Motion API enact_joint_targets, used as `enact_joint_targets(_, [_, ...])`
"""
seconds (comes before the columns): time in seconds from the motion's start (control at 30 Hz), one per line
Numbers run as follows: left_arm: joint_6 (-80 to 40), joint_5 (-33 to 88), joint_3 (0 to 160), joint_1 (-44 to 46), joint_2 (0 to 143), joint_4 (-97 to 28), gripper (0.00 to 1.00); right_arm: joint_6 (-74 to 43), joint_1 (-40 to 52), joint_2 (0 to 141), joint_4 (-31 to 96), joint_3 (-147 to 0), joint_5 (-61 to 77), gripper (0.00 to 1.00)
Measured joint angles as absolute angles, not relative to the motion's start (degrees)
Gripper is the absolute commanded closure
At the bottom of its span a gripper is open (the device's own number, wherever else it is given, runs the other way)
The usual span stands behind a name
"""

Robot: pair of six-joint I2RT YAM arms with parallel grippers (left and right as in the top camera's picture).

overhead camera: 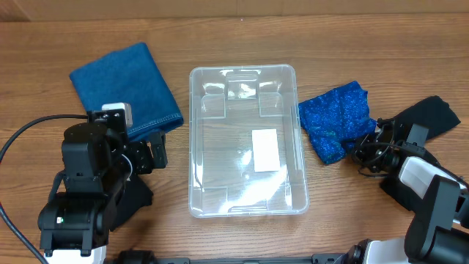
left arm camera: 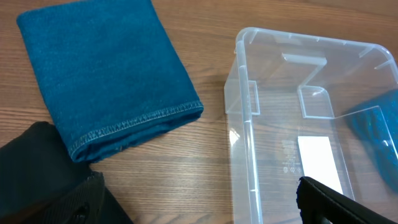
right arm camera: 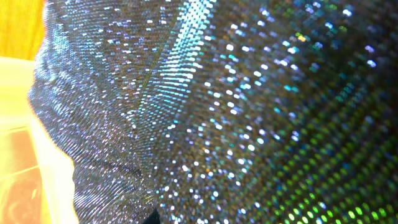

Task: Pack container
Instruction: 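Lift the blue cloth with the right gripper and drop it into the bin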

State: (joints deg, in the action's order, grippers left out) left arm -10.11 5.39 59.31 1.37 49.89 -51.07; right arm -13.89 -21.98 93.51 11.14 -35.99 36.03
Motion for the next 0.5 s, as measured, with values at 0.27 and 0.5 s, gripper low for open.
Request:
enact_joint_targets(0.27, [-10.1, 5.4, 59.3, 1.4, 49.9, -51.0, 0.00, -15.2, -19.3, 81.7, 25.7, -55.7, 44.8, 0.96])
enact_joint_targets(0.5, [-10.1, 5.4, 59.3, 1.4, 49.9, -51.1, 0.00, -14.7, 3.1, 68.5, 31.8, -67.8, 45.6, 0.96])
